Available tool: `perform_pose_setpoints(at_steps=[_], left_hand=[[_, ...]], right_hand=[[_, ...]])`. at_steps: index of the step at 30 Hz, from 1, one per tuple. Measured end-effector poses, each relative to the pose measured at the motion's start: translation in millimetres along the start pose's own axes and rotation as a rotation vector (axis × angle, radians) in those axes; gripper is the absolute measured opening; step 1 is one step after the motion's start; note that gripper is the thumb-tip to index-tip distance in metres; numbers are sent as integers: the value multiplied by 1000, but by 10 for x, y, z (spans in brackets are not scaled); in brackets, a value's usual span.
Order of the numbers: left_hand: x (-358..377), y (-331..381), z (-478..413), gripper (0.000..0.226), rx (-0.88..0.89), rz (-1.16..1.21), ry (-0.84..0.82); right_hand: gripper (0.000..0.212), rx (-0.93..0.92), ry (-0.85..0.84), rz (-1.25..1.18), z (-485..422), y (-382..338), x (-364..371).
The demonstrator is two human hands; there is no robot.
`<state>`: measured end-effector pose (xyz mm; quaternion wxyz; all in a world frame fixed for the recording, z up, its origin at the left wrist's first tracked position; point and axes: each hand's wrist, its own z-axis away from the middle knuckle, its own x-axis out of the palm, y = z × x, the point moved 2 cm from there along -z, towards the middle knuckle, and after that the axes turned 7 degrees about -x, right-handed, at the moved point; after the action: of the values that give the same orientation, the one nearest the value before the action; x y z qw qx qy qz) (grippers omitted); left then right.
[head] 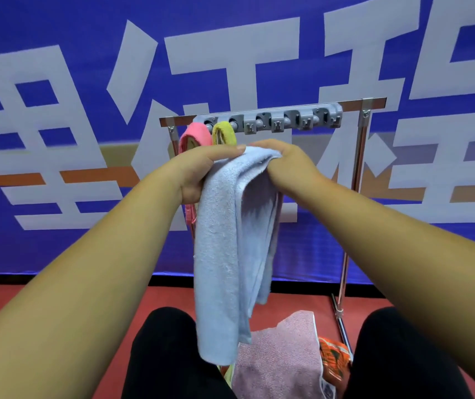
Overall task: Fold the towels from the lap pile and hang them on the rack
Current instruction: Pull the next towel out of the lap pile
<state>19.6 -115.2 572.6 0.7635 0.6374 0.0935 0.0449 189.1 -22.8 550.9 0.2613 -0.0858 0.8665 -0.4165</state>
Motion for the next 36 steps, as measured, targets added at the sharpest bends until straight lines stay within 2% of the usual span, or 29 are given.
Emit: perform_pose_setpoints(at_steps=[2,5,8,11,13,18,20,22,25,31,36], left_hand=[[-77,-47,5,42,-5,-3,22],[-128,-134,-48,53,24,-51,86],[-97,-195,-111,64,88,-184,242],[4,-204,-135,53,229,-396,462],[122,-206,-137,40,322,-379,549],[485,-294,-289,20,323,-471,492],[536,-356,-380,28,311,-512,529],[575,-405,-438,25,271,-551,589],[590,-474,-530,22,222,-608,645],[500,-574,-591,16,200,-751,651],[345,-335,-505,15,264,-780,740]], right_hand=[[29,-1,12,-23,-38,-127,19],[39,9,14,19,-109,-262,28],[47,-34,16,223,-205,-362,32],[52,-92,-34,527,-316,-460,22],[49,-117,-64,669,-384,-498,18],[39,-109,-102,885,-515,-492,-4],[34,-90,-104,932,-546,-464,-17],[32,-85,-96,963,-553,-430,-42],[30,-83,-71,958,-534,-389,-128],[44,-39,-16,902,-461,-269,-326],[34,56,1,946,-379,-74,-438]])
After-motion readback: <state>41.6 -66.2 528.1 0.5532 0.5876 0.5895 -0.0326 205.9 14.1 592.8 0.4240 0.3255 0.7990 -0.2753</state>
